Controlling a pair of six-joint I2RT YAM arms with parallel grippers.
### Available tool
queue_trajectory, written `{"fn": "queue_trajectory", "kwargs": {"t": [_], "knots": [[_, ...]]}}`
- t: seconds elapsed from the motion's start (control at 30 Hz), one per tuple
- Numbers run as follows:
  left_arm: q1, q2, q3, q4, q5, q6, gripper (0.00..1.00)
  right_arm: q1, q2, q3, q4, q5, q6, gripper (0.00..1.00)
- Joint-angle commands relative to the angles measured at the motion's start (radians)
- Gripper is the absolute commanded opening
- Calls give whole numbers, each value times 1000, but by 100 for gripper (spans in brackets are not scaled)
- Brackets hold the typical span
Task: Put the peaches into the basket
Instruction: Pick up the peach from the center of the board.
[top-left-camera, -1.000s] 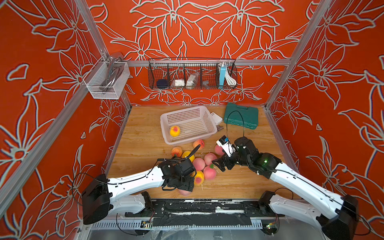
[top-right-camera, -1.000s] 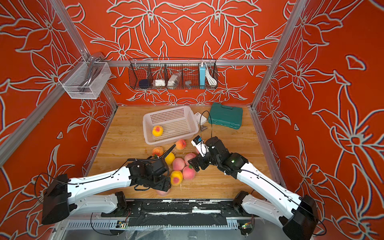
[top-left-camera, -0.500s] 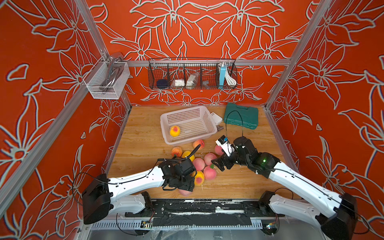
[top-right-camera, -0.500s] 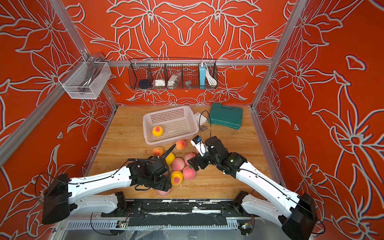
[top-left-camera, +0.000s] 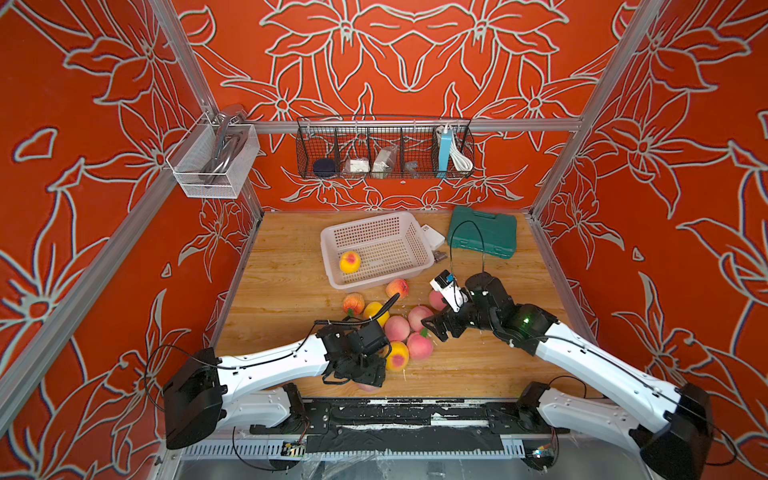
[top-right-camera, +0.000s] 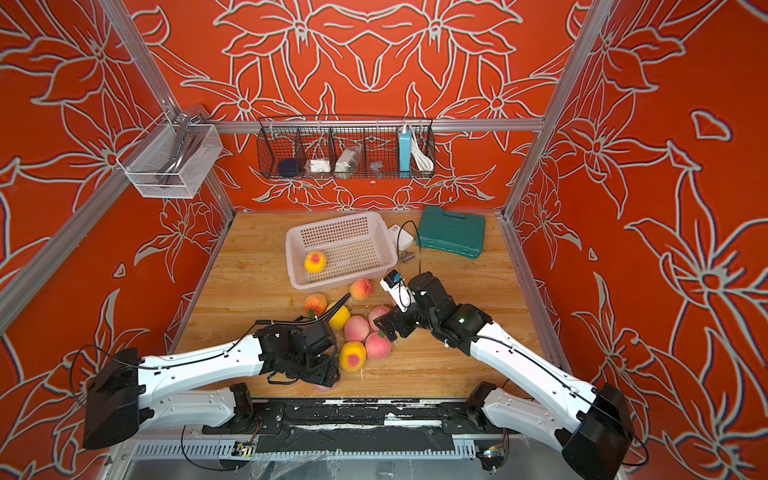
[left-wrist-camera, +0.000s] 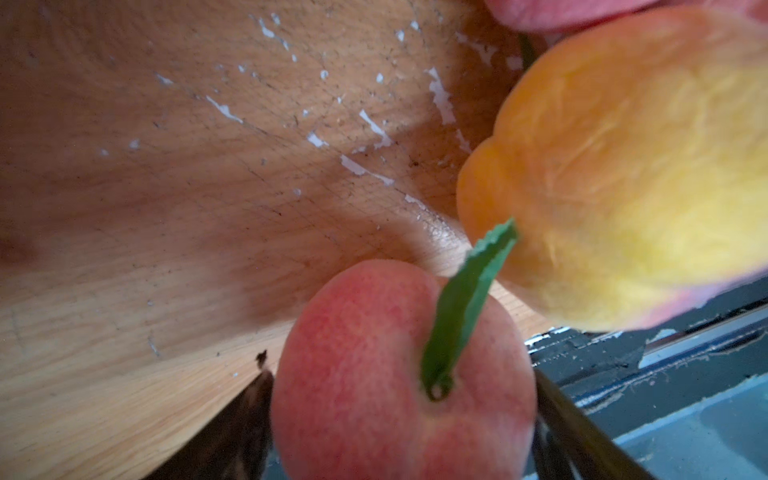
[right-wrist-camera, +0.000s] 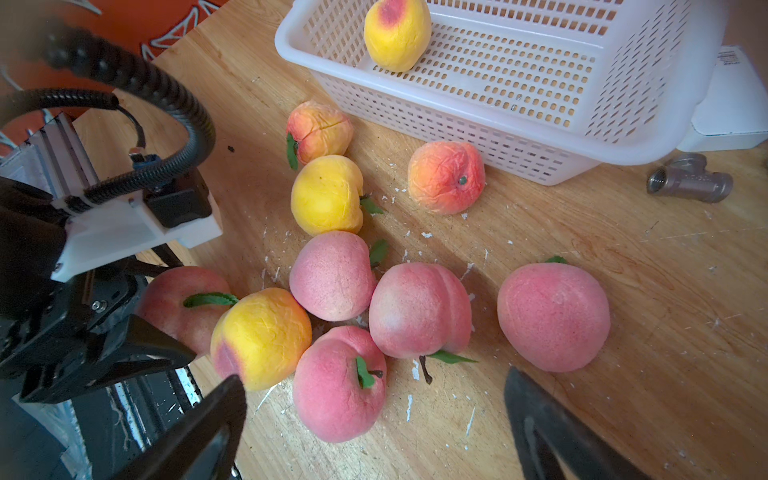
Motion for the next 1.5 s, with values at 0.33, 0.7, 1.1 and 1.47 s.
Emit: {"fn": "queue_trajectory", "kwargs": {"t": [0.33, 0.7, 1.1, 1.47], "knots": [[-7, -61, 37, -86, -52, 3, 62, 0, -5, 4, 17, 10, 13, 99], [57, -93, 219, -190, -152, 107, 61, -13, -27, 30, 21, 21, 23, 99], [341, 104, 569, -68, -96, 366, 62, -116, 26, 87, 52, -28, 83, 99], [500, 469, 939, -7, -72, 482, 62, -194, 35, 121, 49, -36, 39, 99]]}}
